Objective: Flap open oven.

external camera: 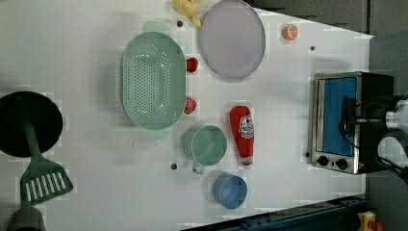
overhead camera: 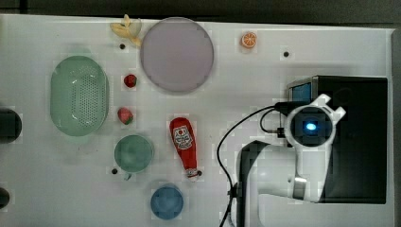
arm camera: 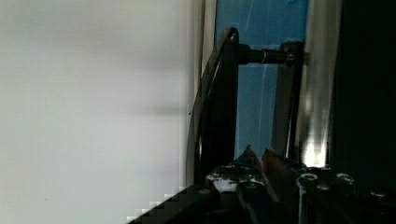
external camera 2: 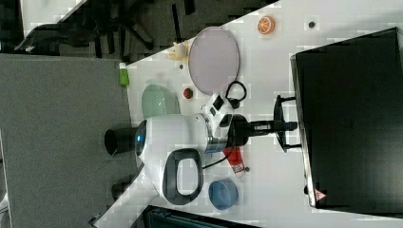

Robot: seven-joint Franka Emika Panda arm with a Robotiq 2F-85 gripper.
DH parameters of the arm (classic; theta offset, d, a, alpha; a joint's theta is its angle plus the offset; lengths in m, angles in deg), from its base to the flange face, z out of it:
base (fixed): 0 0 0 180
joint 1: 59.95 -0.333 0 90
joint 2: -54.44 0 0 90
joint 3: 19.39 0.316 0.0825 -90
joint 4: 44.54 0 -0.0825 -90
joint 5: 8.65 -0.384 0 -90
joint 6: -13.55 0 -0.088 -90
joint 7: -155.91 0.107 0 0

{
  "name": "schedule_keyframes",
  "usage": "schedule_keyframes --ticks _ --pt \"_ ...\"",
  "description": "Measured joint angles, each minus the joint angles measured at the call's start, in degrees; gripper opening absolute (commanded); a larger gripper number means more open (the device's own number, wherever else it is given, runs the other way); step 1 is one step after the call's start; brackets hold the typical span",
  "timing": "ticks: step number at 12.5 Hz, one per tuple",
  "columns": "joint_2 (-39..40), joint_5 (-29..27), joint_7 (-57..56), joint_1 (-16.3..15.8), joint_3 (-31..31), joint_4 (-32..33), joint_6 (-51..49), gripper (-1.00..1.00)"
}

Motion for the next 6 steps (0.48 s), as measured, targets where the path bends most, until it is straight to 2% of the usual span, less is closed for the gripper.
schedule_keyframes --ticks 3,6 --pt "0.90 4.01 6.46 -1.41 3.26 0.45 -0.92 -0.65" --pt "4.18 11.51 14.55 -3.41 6.70 0.34 -2.71 -0.65"
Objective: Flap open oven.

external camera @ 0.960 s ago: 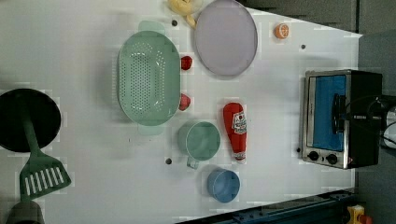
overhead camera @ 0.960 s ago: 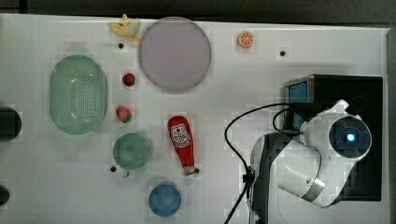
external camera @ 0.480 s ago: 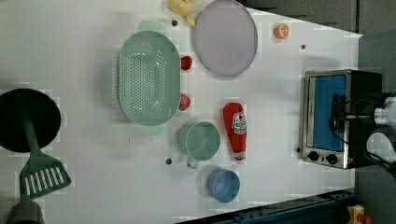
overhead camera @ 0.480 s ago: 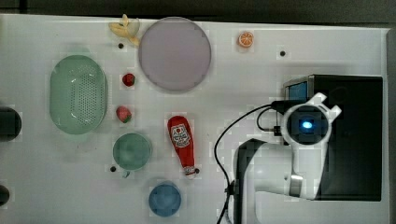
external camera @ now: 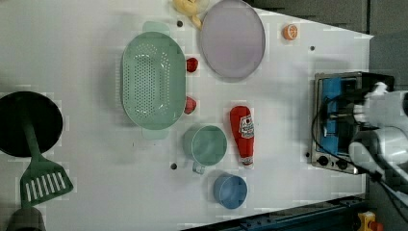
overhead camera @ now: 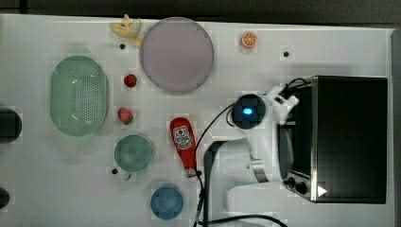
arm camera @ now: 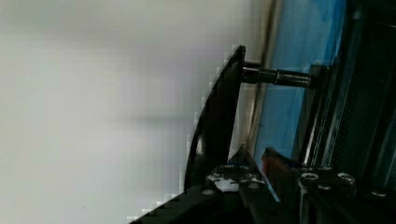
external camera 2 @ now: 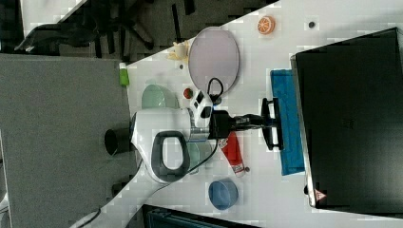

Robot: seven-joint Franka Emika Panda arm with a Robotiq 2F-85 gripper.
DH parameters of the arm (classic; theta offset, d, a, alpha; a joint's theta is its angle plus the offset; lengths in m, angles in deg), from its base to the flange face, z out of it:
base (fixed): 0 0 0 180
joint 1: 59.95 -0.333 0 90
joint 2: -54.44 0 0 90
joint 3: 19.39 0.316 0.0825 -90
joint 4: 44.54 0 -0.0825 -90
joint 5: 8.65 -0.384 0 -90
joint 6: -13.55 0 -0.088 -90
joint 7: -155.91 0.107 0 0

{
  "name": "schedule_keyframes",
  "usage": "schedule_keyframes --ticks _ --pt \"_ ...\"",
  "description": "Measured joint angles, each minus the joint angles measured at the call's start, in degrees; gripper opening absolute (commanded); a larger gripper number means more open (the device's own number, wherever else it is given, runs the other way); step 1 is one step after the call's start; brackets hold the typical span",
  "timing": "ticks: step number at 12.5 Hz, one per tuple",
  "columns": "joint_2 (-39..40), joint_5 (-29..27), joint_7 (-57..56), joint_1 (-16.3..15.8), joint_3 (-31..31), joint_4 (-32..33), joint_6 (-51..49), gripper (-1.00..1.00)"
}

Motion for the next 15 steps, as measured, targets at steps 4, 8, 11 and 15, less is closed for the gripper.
schedule_keyframes --ticks 4,8,11,15 --pt "6.27 11.69 16.27 -5.06 2.62 -1.12 -3.86 -0.65" --pt "16.86 15.86 31.47 -9.47 4.08 -2.57 -4.22 -0.65" --pt "21.20 17.07 36.63 -11.40 4.65 -4.70 -7.47 -0.65" --pt "19.35 12.06 38.38 -11.63 4.04 -6.38 -7.08 -0.65"
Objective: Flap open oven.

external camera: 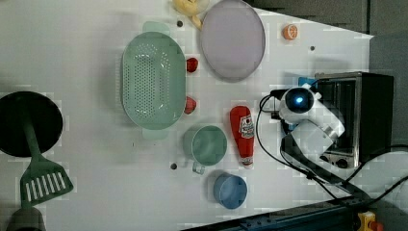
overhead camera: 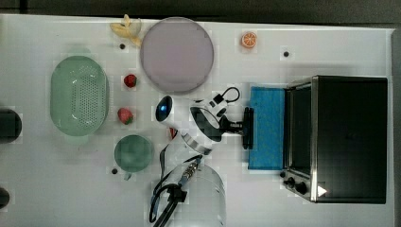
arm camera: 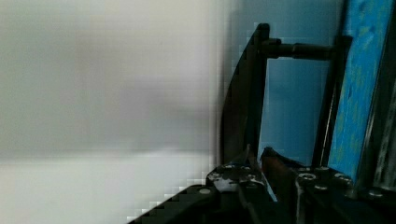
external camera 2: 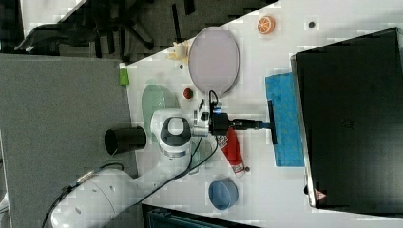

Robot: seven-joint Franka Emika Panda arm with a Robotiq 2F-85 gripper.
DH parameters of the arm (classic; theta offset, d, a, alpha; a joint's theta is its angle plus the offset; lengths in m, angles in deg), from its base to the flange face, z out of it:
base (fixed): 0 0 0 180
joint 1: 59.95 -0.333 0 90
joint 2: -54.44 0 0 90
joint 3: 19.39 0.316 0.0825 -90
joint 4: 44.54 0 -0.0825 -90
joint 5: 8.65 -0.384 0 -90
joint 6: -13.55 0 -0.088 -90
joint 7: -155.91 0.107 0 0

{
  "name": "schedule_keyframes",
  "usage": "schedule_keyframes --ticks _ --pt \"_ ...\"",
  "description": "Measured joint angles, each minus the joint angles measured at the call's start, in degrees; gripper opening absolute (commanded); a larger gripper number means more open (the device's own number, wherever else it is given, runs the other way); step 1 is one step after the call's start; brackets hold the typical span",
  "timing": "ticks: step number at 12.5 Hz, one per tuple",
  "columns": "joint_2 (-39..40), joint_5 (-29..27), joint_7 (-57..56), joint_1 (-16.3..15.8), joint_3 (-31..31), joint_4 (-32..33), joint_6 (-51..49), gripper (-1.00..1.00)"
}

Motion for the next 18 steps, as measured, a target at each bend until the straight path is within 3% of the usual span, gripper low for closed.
schedule_keyframes --ticks 5,9,12,18 --pt "-13.82 -20.37 0.32 0.22 0.65 -0.78 -0.06 -0.65" --pt "-26.93 -40.68 0.39 -0.17 -0.29 -2.91 -3.89 -0.65" --pt "-34.98 -45.31 0.45 -0.15 -1.25 -5.60 -11.27 -0.65" --pt "-45.85 -45.58 3.26 0.22 -2.40 -11.25 -34.43 -0.65"
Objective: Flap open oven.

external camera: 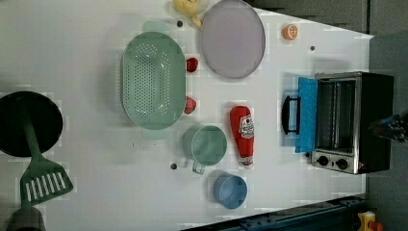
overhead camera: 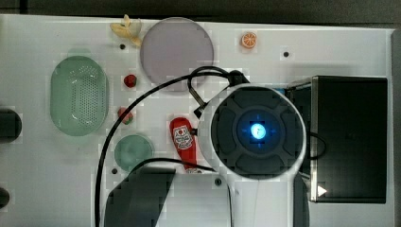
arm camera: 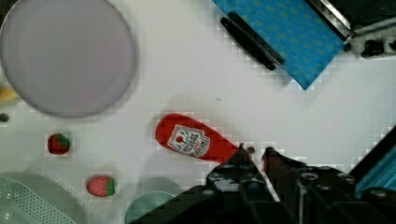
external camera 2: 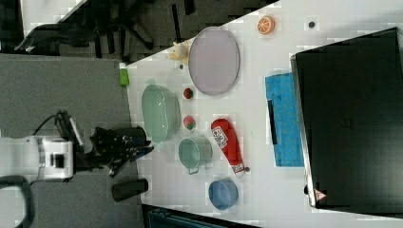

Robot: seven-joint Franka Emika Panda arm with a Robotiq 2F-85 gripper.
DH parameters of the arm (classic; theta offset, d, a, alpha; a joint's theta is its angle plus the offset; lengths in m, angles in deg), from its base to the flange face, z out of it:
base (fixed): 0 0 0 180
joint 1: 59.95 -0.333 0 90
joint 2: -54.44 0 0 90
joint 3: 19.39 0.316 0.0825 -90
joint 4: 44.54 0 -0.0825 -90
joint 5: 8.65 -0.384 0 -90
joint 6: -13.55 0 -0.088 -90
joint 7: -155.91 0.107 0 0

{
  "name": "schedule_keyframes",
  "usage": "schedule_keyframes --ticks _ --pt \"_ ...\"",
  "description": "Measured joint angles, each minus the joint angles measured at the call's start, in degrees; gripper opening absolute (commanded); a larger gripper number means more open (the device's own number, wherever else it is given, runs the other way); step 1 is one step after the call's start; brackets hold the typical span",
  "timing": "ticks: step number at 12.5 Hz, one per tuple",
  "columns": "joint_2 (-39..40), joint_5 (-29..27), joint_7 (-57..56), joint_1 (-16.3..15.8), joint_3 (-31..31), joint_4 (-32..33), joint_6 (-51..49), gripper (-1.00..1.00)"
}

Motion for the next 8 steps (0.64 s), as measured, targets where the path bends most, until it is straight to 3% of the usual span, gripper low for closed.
schedule_keyframes --ticks 8 --pt "0.55 0.02 1.22 -0.17 0.08 -1.23 -1.68 -0.65"
